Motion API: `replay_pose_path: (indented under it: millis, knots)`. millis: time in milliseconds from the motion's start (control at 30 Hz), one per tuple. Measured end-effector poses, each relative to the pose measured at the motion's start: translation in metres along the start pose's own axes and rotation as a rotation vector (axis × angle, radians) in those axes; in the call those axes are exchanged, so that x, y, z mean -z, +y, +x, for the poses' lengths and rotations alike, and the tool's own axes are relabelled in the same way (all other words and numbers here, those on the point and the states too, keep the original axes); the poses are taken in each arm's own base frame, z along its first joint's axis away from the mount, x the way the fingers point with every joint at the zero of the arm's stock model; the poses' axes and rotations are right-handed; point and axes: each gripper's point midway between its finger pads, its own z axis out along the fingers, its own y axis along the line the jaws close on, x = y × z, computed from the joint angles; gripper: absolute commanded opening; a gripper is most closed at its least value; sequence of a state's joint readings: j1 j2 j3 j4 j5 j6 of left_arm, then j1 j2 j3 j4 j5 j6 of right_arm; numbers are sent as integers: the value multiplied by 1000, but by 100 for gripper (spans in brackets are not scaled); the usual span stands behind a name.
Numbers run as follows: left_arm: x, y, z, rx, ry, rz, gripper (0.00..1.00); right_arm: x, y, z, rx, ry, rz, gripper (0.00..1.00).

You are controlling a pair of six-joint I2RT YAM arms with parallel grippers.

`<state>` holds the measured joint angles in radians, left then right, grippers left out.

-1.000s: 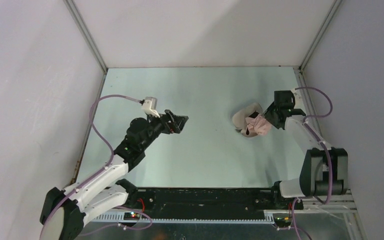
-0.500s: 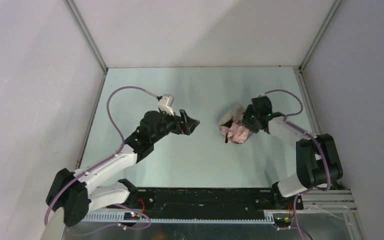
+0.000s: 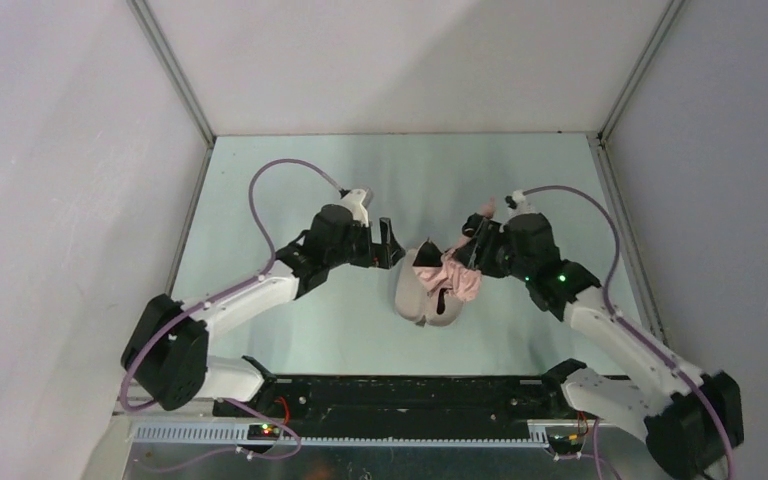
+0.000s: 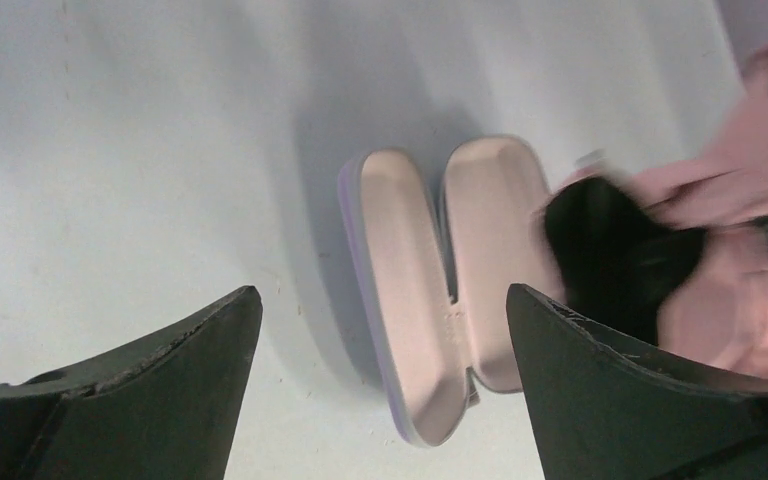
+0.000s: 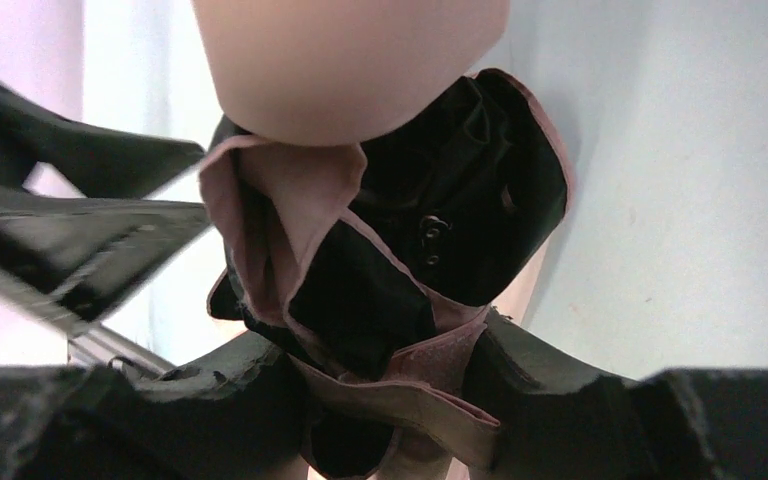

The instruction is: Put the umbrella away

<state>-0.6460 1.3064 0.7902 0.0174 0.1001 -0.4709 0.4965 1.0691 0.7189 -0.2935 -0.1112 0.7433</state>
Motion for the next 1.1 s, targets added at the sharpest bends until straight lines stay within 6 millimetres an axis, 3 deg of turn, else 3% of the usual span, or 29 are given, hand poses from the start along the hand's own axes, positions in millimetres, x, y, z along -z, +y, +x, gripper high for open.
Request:
replay_pose_path:
  millis: [167, 367, 467, 533, 633, 667, 767, 967, 1100]
  knots:
    - [-16, 10, 31, 16, 127, -44, 90, 38, 3, -37, 114, -198, -10, 27]
    - [-33, 10, 73, 31, 266, -61, 76, 59, -7, -64, 231, -358, 54, 29]
    - [-41, 13, 87, 47, 309, -72, 66, 60, -9, -70, 285, -403, 57, 22]
    - [-46, 15, 93, 55, 330, -82, 49, 57, -10, -70, 337, -417, 54, 21]
    - [-56, 18, 98, 61, 357, -90, 7, 50, -5, -67, 452, -422, 34, 19]
    - [-59, 18, 100, 52, 365, -89, 3, 49, -1, -65, 494, -423, 22, 19]
    - [-66, 15, 101, 40, 388, -69, 0, 47, 17, -61, 613, -437, -33, 18]
    - [-73, 5, 100, -80, 454, 11, 0, 52, 49, -53, 837, -477, -157, 0]
    - [-68, -4, 101, -175, 513, 77, 4, 52, 61, -39, 970, -459, -215, 0]
